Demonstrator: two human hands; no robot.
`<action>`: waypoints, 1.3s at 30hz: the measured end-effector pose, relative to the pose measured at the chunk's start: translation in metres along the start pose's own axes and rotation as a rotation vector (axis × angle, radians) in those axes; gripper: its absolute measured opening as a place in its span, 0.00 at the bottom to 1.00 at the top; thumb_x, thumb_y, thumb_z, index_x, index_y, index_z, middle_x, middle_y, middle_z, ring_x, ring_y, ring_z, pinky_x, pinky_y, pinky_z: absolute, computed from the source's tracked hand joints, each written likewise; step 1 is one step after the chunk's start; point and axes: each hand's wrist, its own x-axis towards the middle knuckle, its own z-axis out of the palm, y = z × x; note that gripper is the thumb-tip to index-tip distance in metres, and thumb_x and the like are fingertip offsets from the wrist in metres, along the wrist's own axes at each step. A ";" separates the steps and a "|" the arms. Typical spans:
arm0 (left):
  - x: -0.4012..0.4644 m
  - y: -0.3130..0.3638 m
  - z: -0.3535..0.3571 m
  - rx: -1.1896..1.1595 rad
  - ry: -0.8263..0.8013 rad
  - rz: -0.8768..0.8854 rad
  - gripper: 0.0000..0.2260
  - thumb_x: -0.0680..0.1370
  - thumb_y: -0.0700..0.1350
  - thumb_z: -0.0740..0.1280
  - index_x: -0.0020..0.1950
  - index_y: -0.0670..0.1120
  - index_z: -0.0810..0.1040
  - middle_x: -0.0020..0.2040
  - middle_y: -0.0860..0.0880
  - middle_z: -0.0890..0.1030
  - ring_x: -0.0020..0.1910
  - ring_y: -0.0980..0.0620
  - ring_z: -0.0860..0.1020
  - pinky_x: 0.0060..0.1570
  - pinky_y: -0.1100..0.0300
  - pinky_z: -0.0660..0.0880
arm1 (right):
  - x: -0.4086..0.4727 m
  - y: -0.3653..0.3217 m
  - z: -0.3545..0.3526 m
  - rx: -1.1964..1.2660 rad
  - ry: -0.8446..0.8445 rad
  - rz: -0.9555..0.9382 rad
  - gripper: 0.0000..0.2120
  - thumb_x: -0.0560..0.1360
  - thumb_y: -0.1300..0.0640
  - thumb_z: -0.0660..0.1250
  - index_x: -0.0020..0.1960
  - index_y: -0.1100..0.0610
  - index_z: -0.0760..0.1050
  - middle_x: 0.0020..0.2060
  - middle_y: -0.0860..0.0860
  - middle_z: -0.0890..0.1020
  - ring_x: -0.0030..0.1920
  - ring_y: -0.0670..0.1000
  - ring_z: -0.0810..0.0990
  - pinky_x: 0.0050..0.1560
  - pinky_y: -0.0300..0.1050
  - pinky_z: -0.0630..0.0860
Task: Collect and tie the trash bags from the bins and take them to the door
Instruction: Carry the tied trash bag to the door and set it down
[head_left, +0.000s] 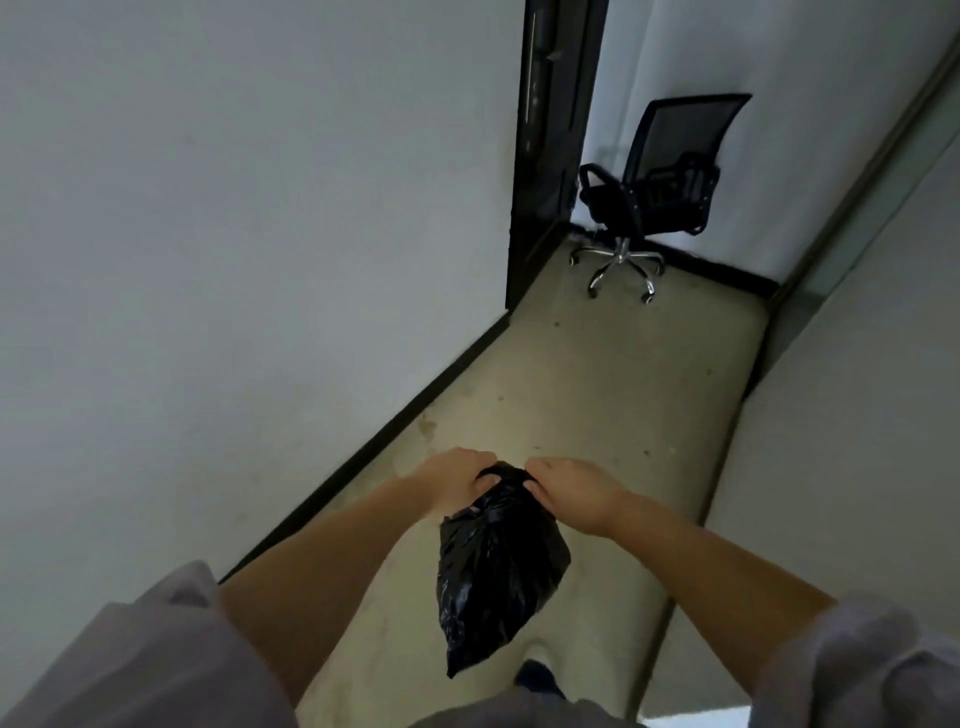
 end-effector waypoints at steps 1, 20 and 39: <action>0.024 0.002 -0.012 -0.009 0.004 -0.003 0.13 0.82 0.47 0.55 0.52 0.40 0.72 0.51 0.39 0.79 0.52 0.41 0.76 0.45 0.57 0.65 | 0.016 0.022 -0.010 -0.005 -0.005 -0.005 0.15 0.82 0.52 0.51 0.57 0.62 0.68 0.55 0.60 0.77 0.53 0.60 0.77 0.43 0.47 0.65; 0.430 -0.086 -0.192 -0.155 0.011 -0.066 0.13 0.82 0.45 0.55 0.57 0.38 0.73 0.55 0.37 0.78 0.53 0.40 0.75 0.44 0.58 0.64 | 0.358 0.309 -0.120 0.056 -0.042 0.051 0.14 0.83 0.53 0.51 0.56 0.61 0.69 0.53 0.58 0.78 0.50 0.58 0.77 0.42 0.44 0.64; 0.740 -0.291 -0.218 0.113 0.142 -0.348 0.21 0.79 0.40 0.55 0.72 0.47 0.62 0.69 0.45 0.68 0.68 0.45 0.67 0.70 0.51 0.63 | 0.705 0.461 -0.059 0.211 -0.087 -0.073 0.12 0.83 0.53 0.51 0.50 0.59 0.68 0.33 0.48 0.67 0.31 0.50 0.66 0.29 0.43 0.60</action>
